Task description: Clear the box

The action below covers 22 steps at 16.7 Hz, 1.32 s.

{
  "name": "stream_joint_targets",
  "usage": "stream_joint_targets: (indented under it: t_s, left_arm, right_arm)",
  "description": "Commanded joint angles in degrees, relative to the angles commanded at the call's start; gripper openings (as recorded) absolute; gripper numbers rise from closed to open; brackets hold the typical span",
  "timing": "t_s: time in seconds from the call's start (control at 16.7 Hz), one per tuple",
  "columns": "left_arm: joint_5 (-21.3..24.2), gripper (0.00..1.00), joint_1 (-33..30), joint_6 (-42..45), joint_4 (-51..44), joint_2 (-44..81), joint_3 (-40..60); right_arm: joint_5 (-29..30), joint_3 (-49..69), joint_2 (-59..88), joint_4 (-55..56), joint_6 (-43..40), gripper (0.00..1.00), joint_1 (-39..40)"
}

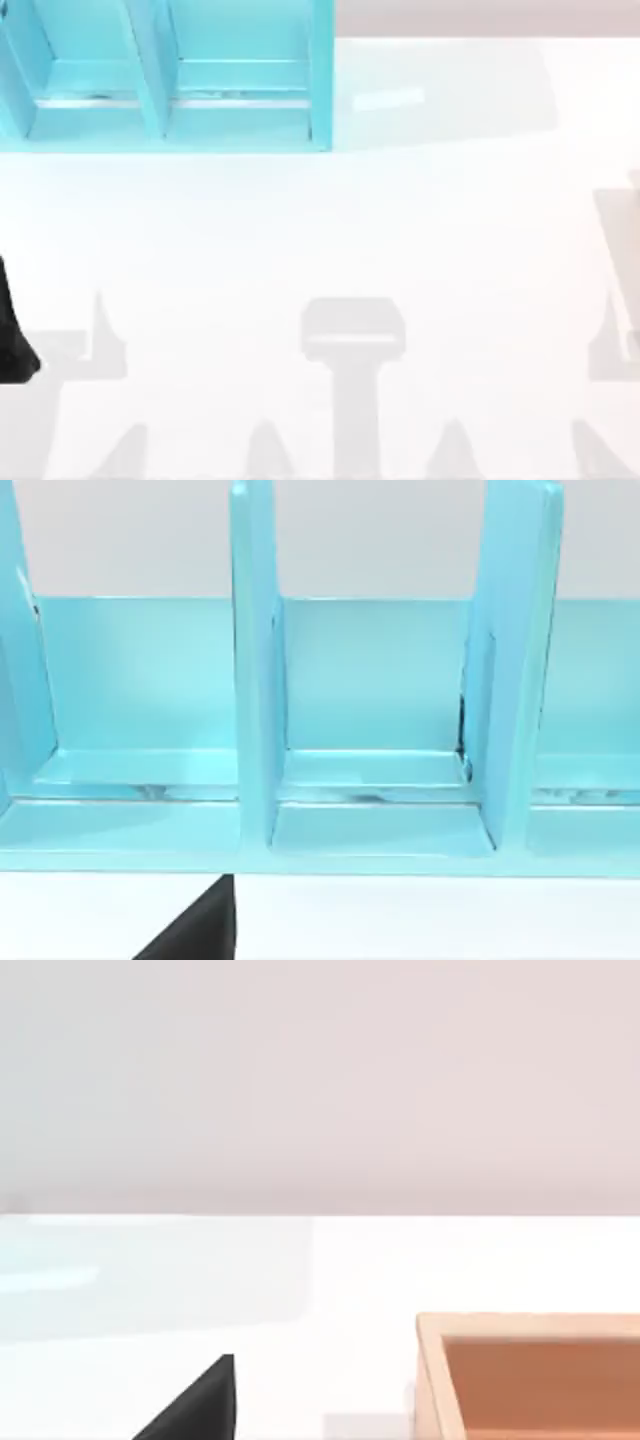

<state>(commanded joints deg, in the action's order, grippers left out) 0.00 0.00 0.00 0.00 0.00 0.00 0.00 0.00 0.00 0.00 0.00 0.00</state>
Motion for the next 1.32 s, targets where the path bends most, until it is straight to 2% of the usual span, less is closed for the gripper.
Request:
stream_joint_targets:
  t_s: [0.24,0.48,1.08,1.32]
  left_arm:
    - [0.00,1.00,0.00,0.00,0.00,0.00,0.00]
    - [0.00,1.00,0.00,0.00,0.00,0.00,0.00]
    - [0.00,1.00,0.00,0.00,0.00,0.00,0.00]
    - [0.00,1.00,0.00,0.00,0.00,0.00,0.00]
  right_arm:
    - [0.02,1.86,1.91,-1.84,-1.13,1.00,-1.13]
    - [0.15,12.23,12.87,-12.02,-6.16,1.00,-6.20]
    - [0.45,54.01,69.30,-50.26,-21.68,1.00,-22.29]
    - [0.42,67.98,86.57,-62.95,-26.99,1.00,-27.96]
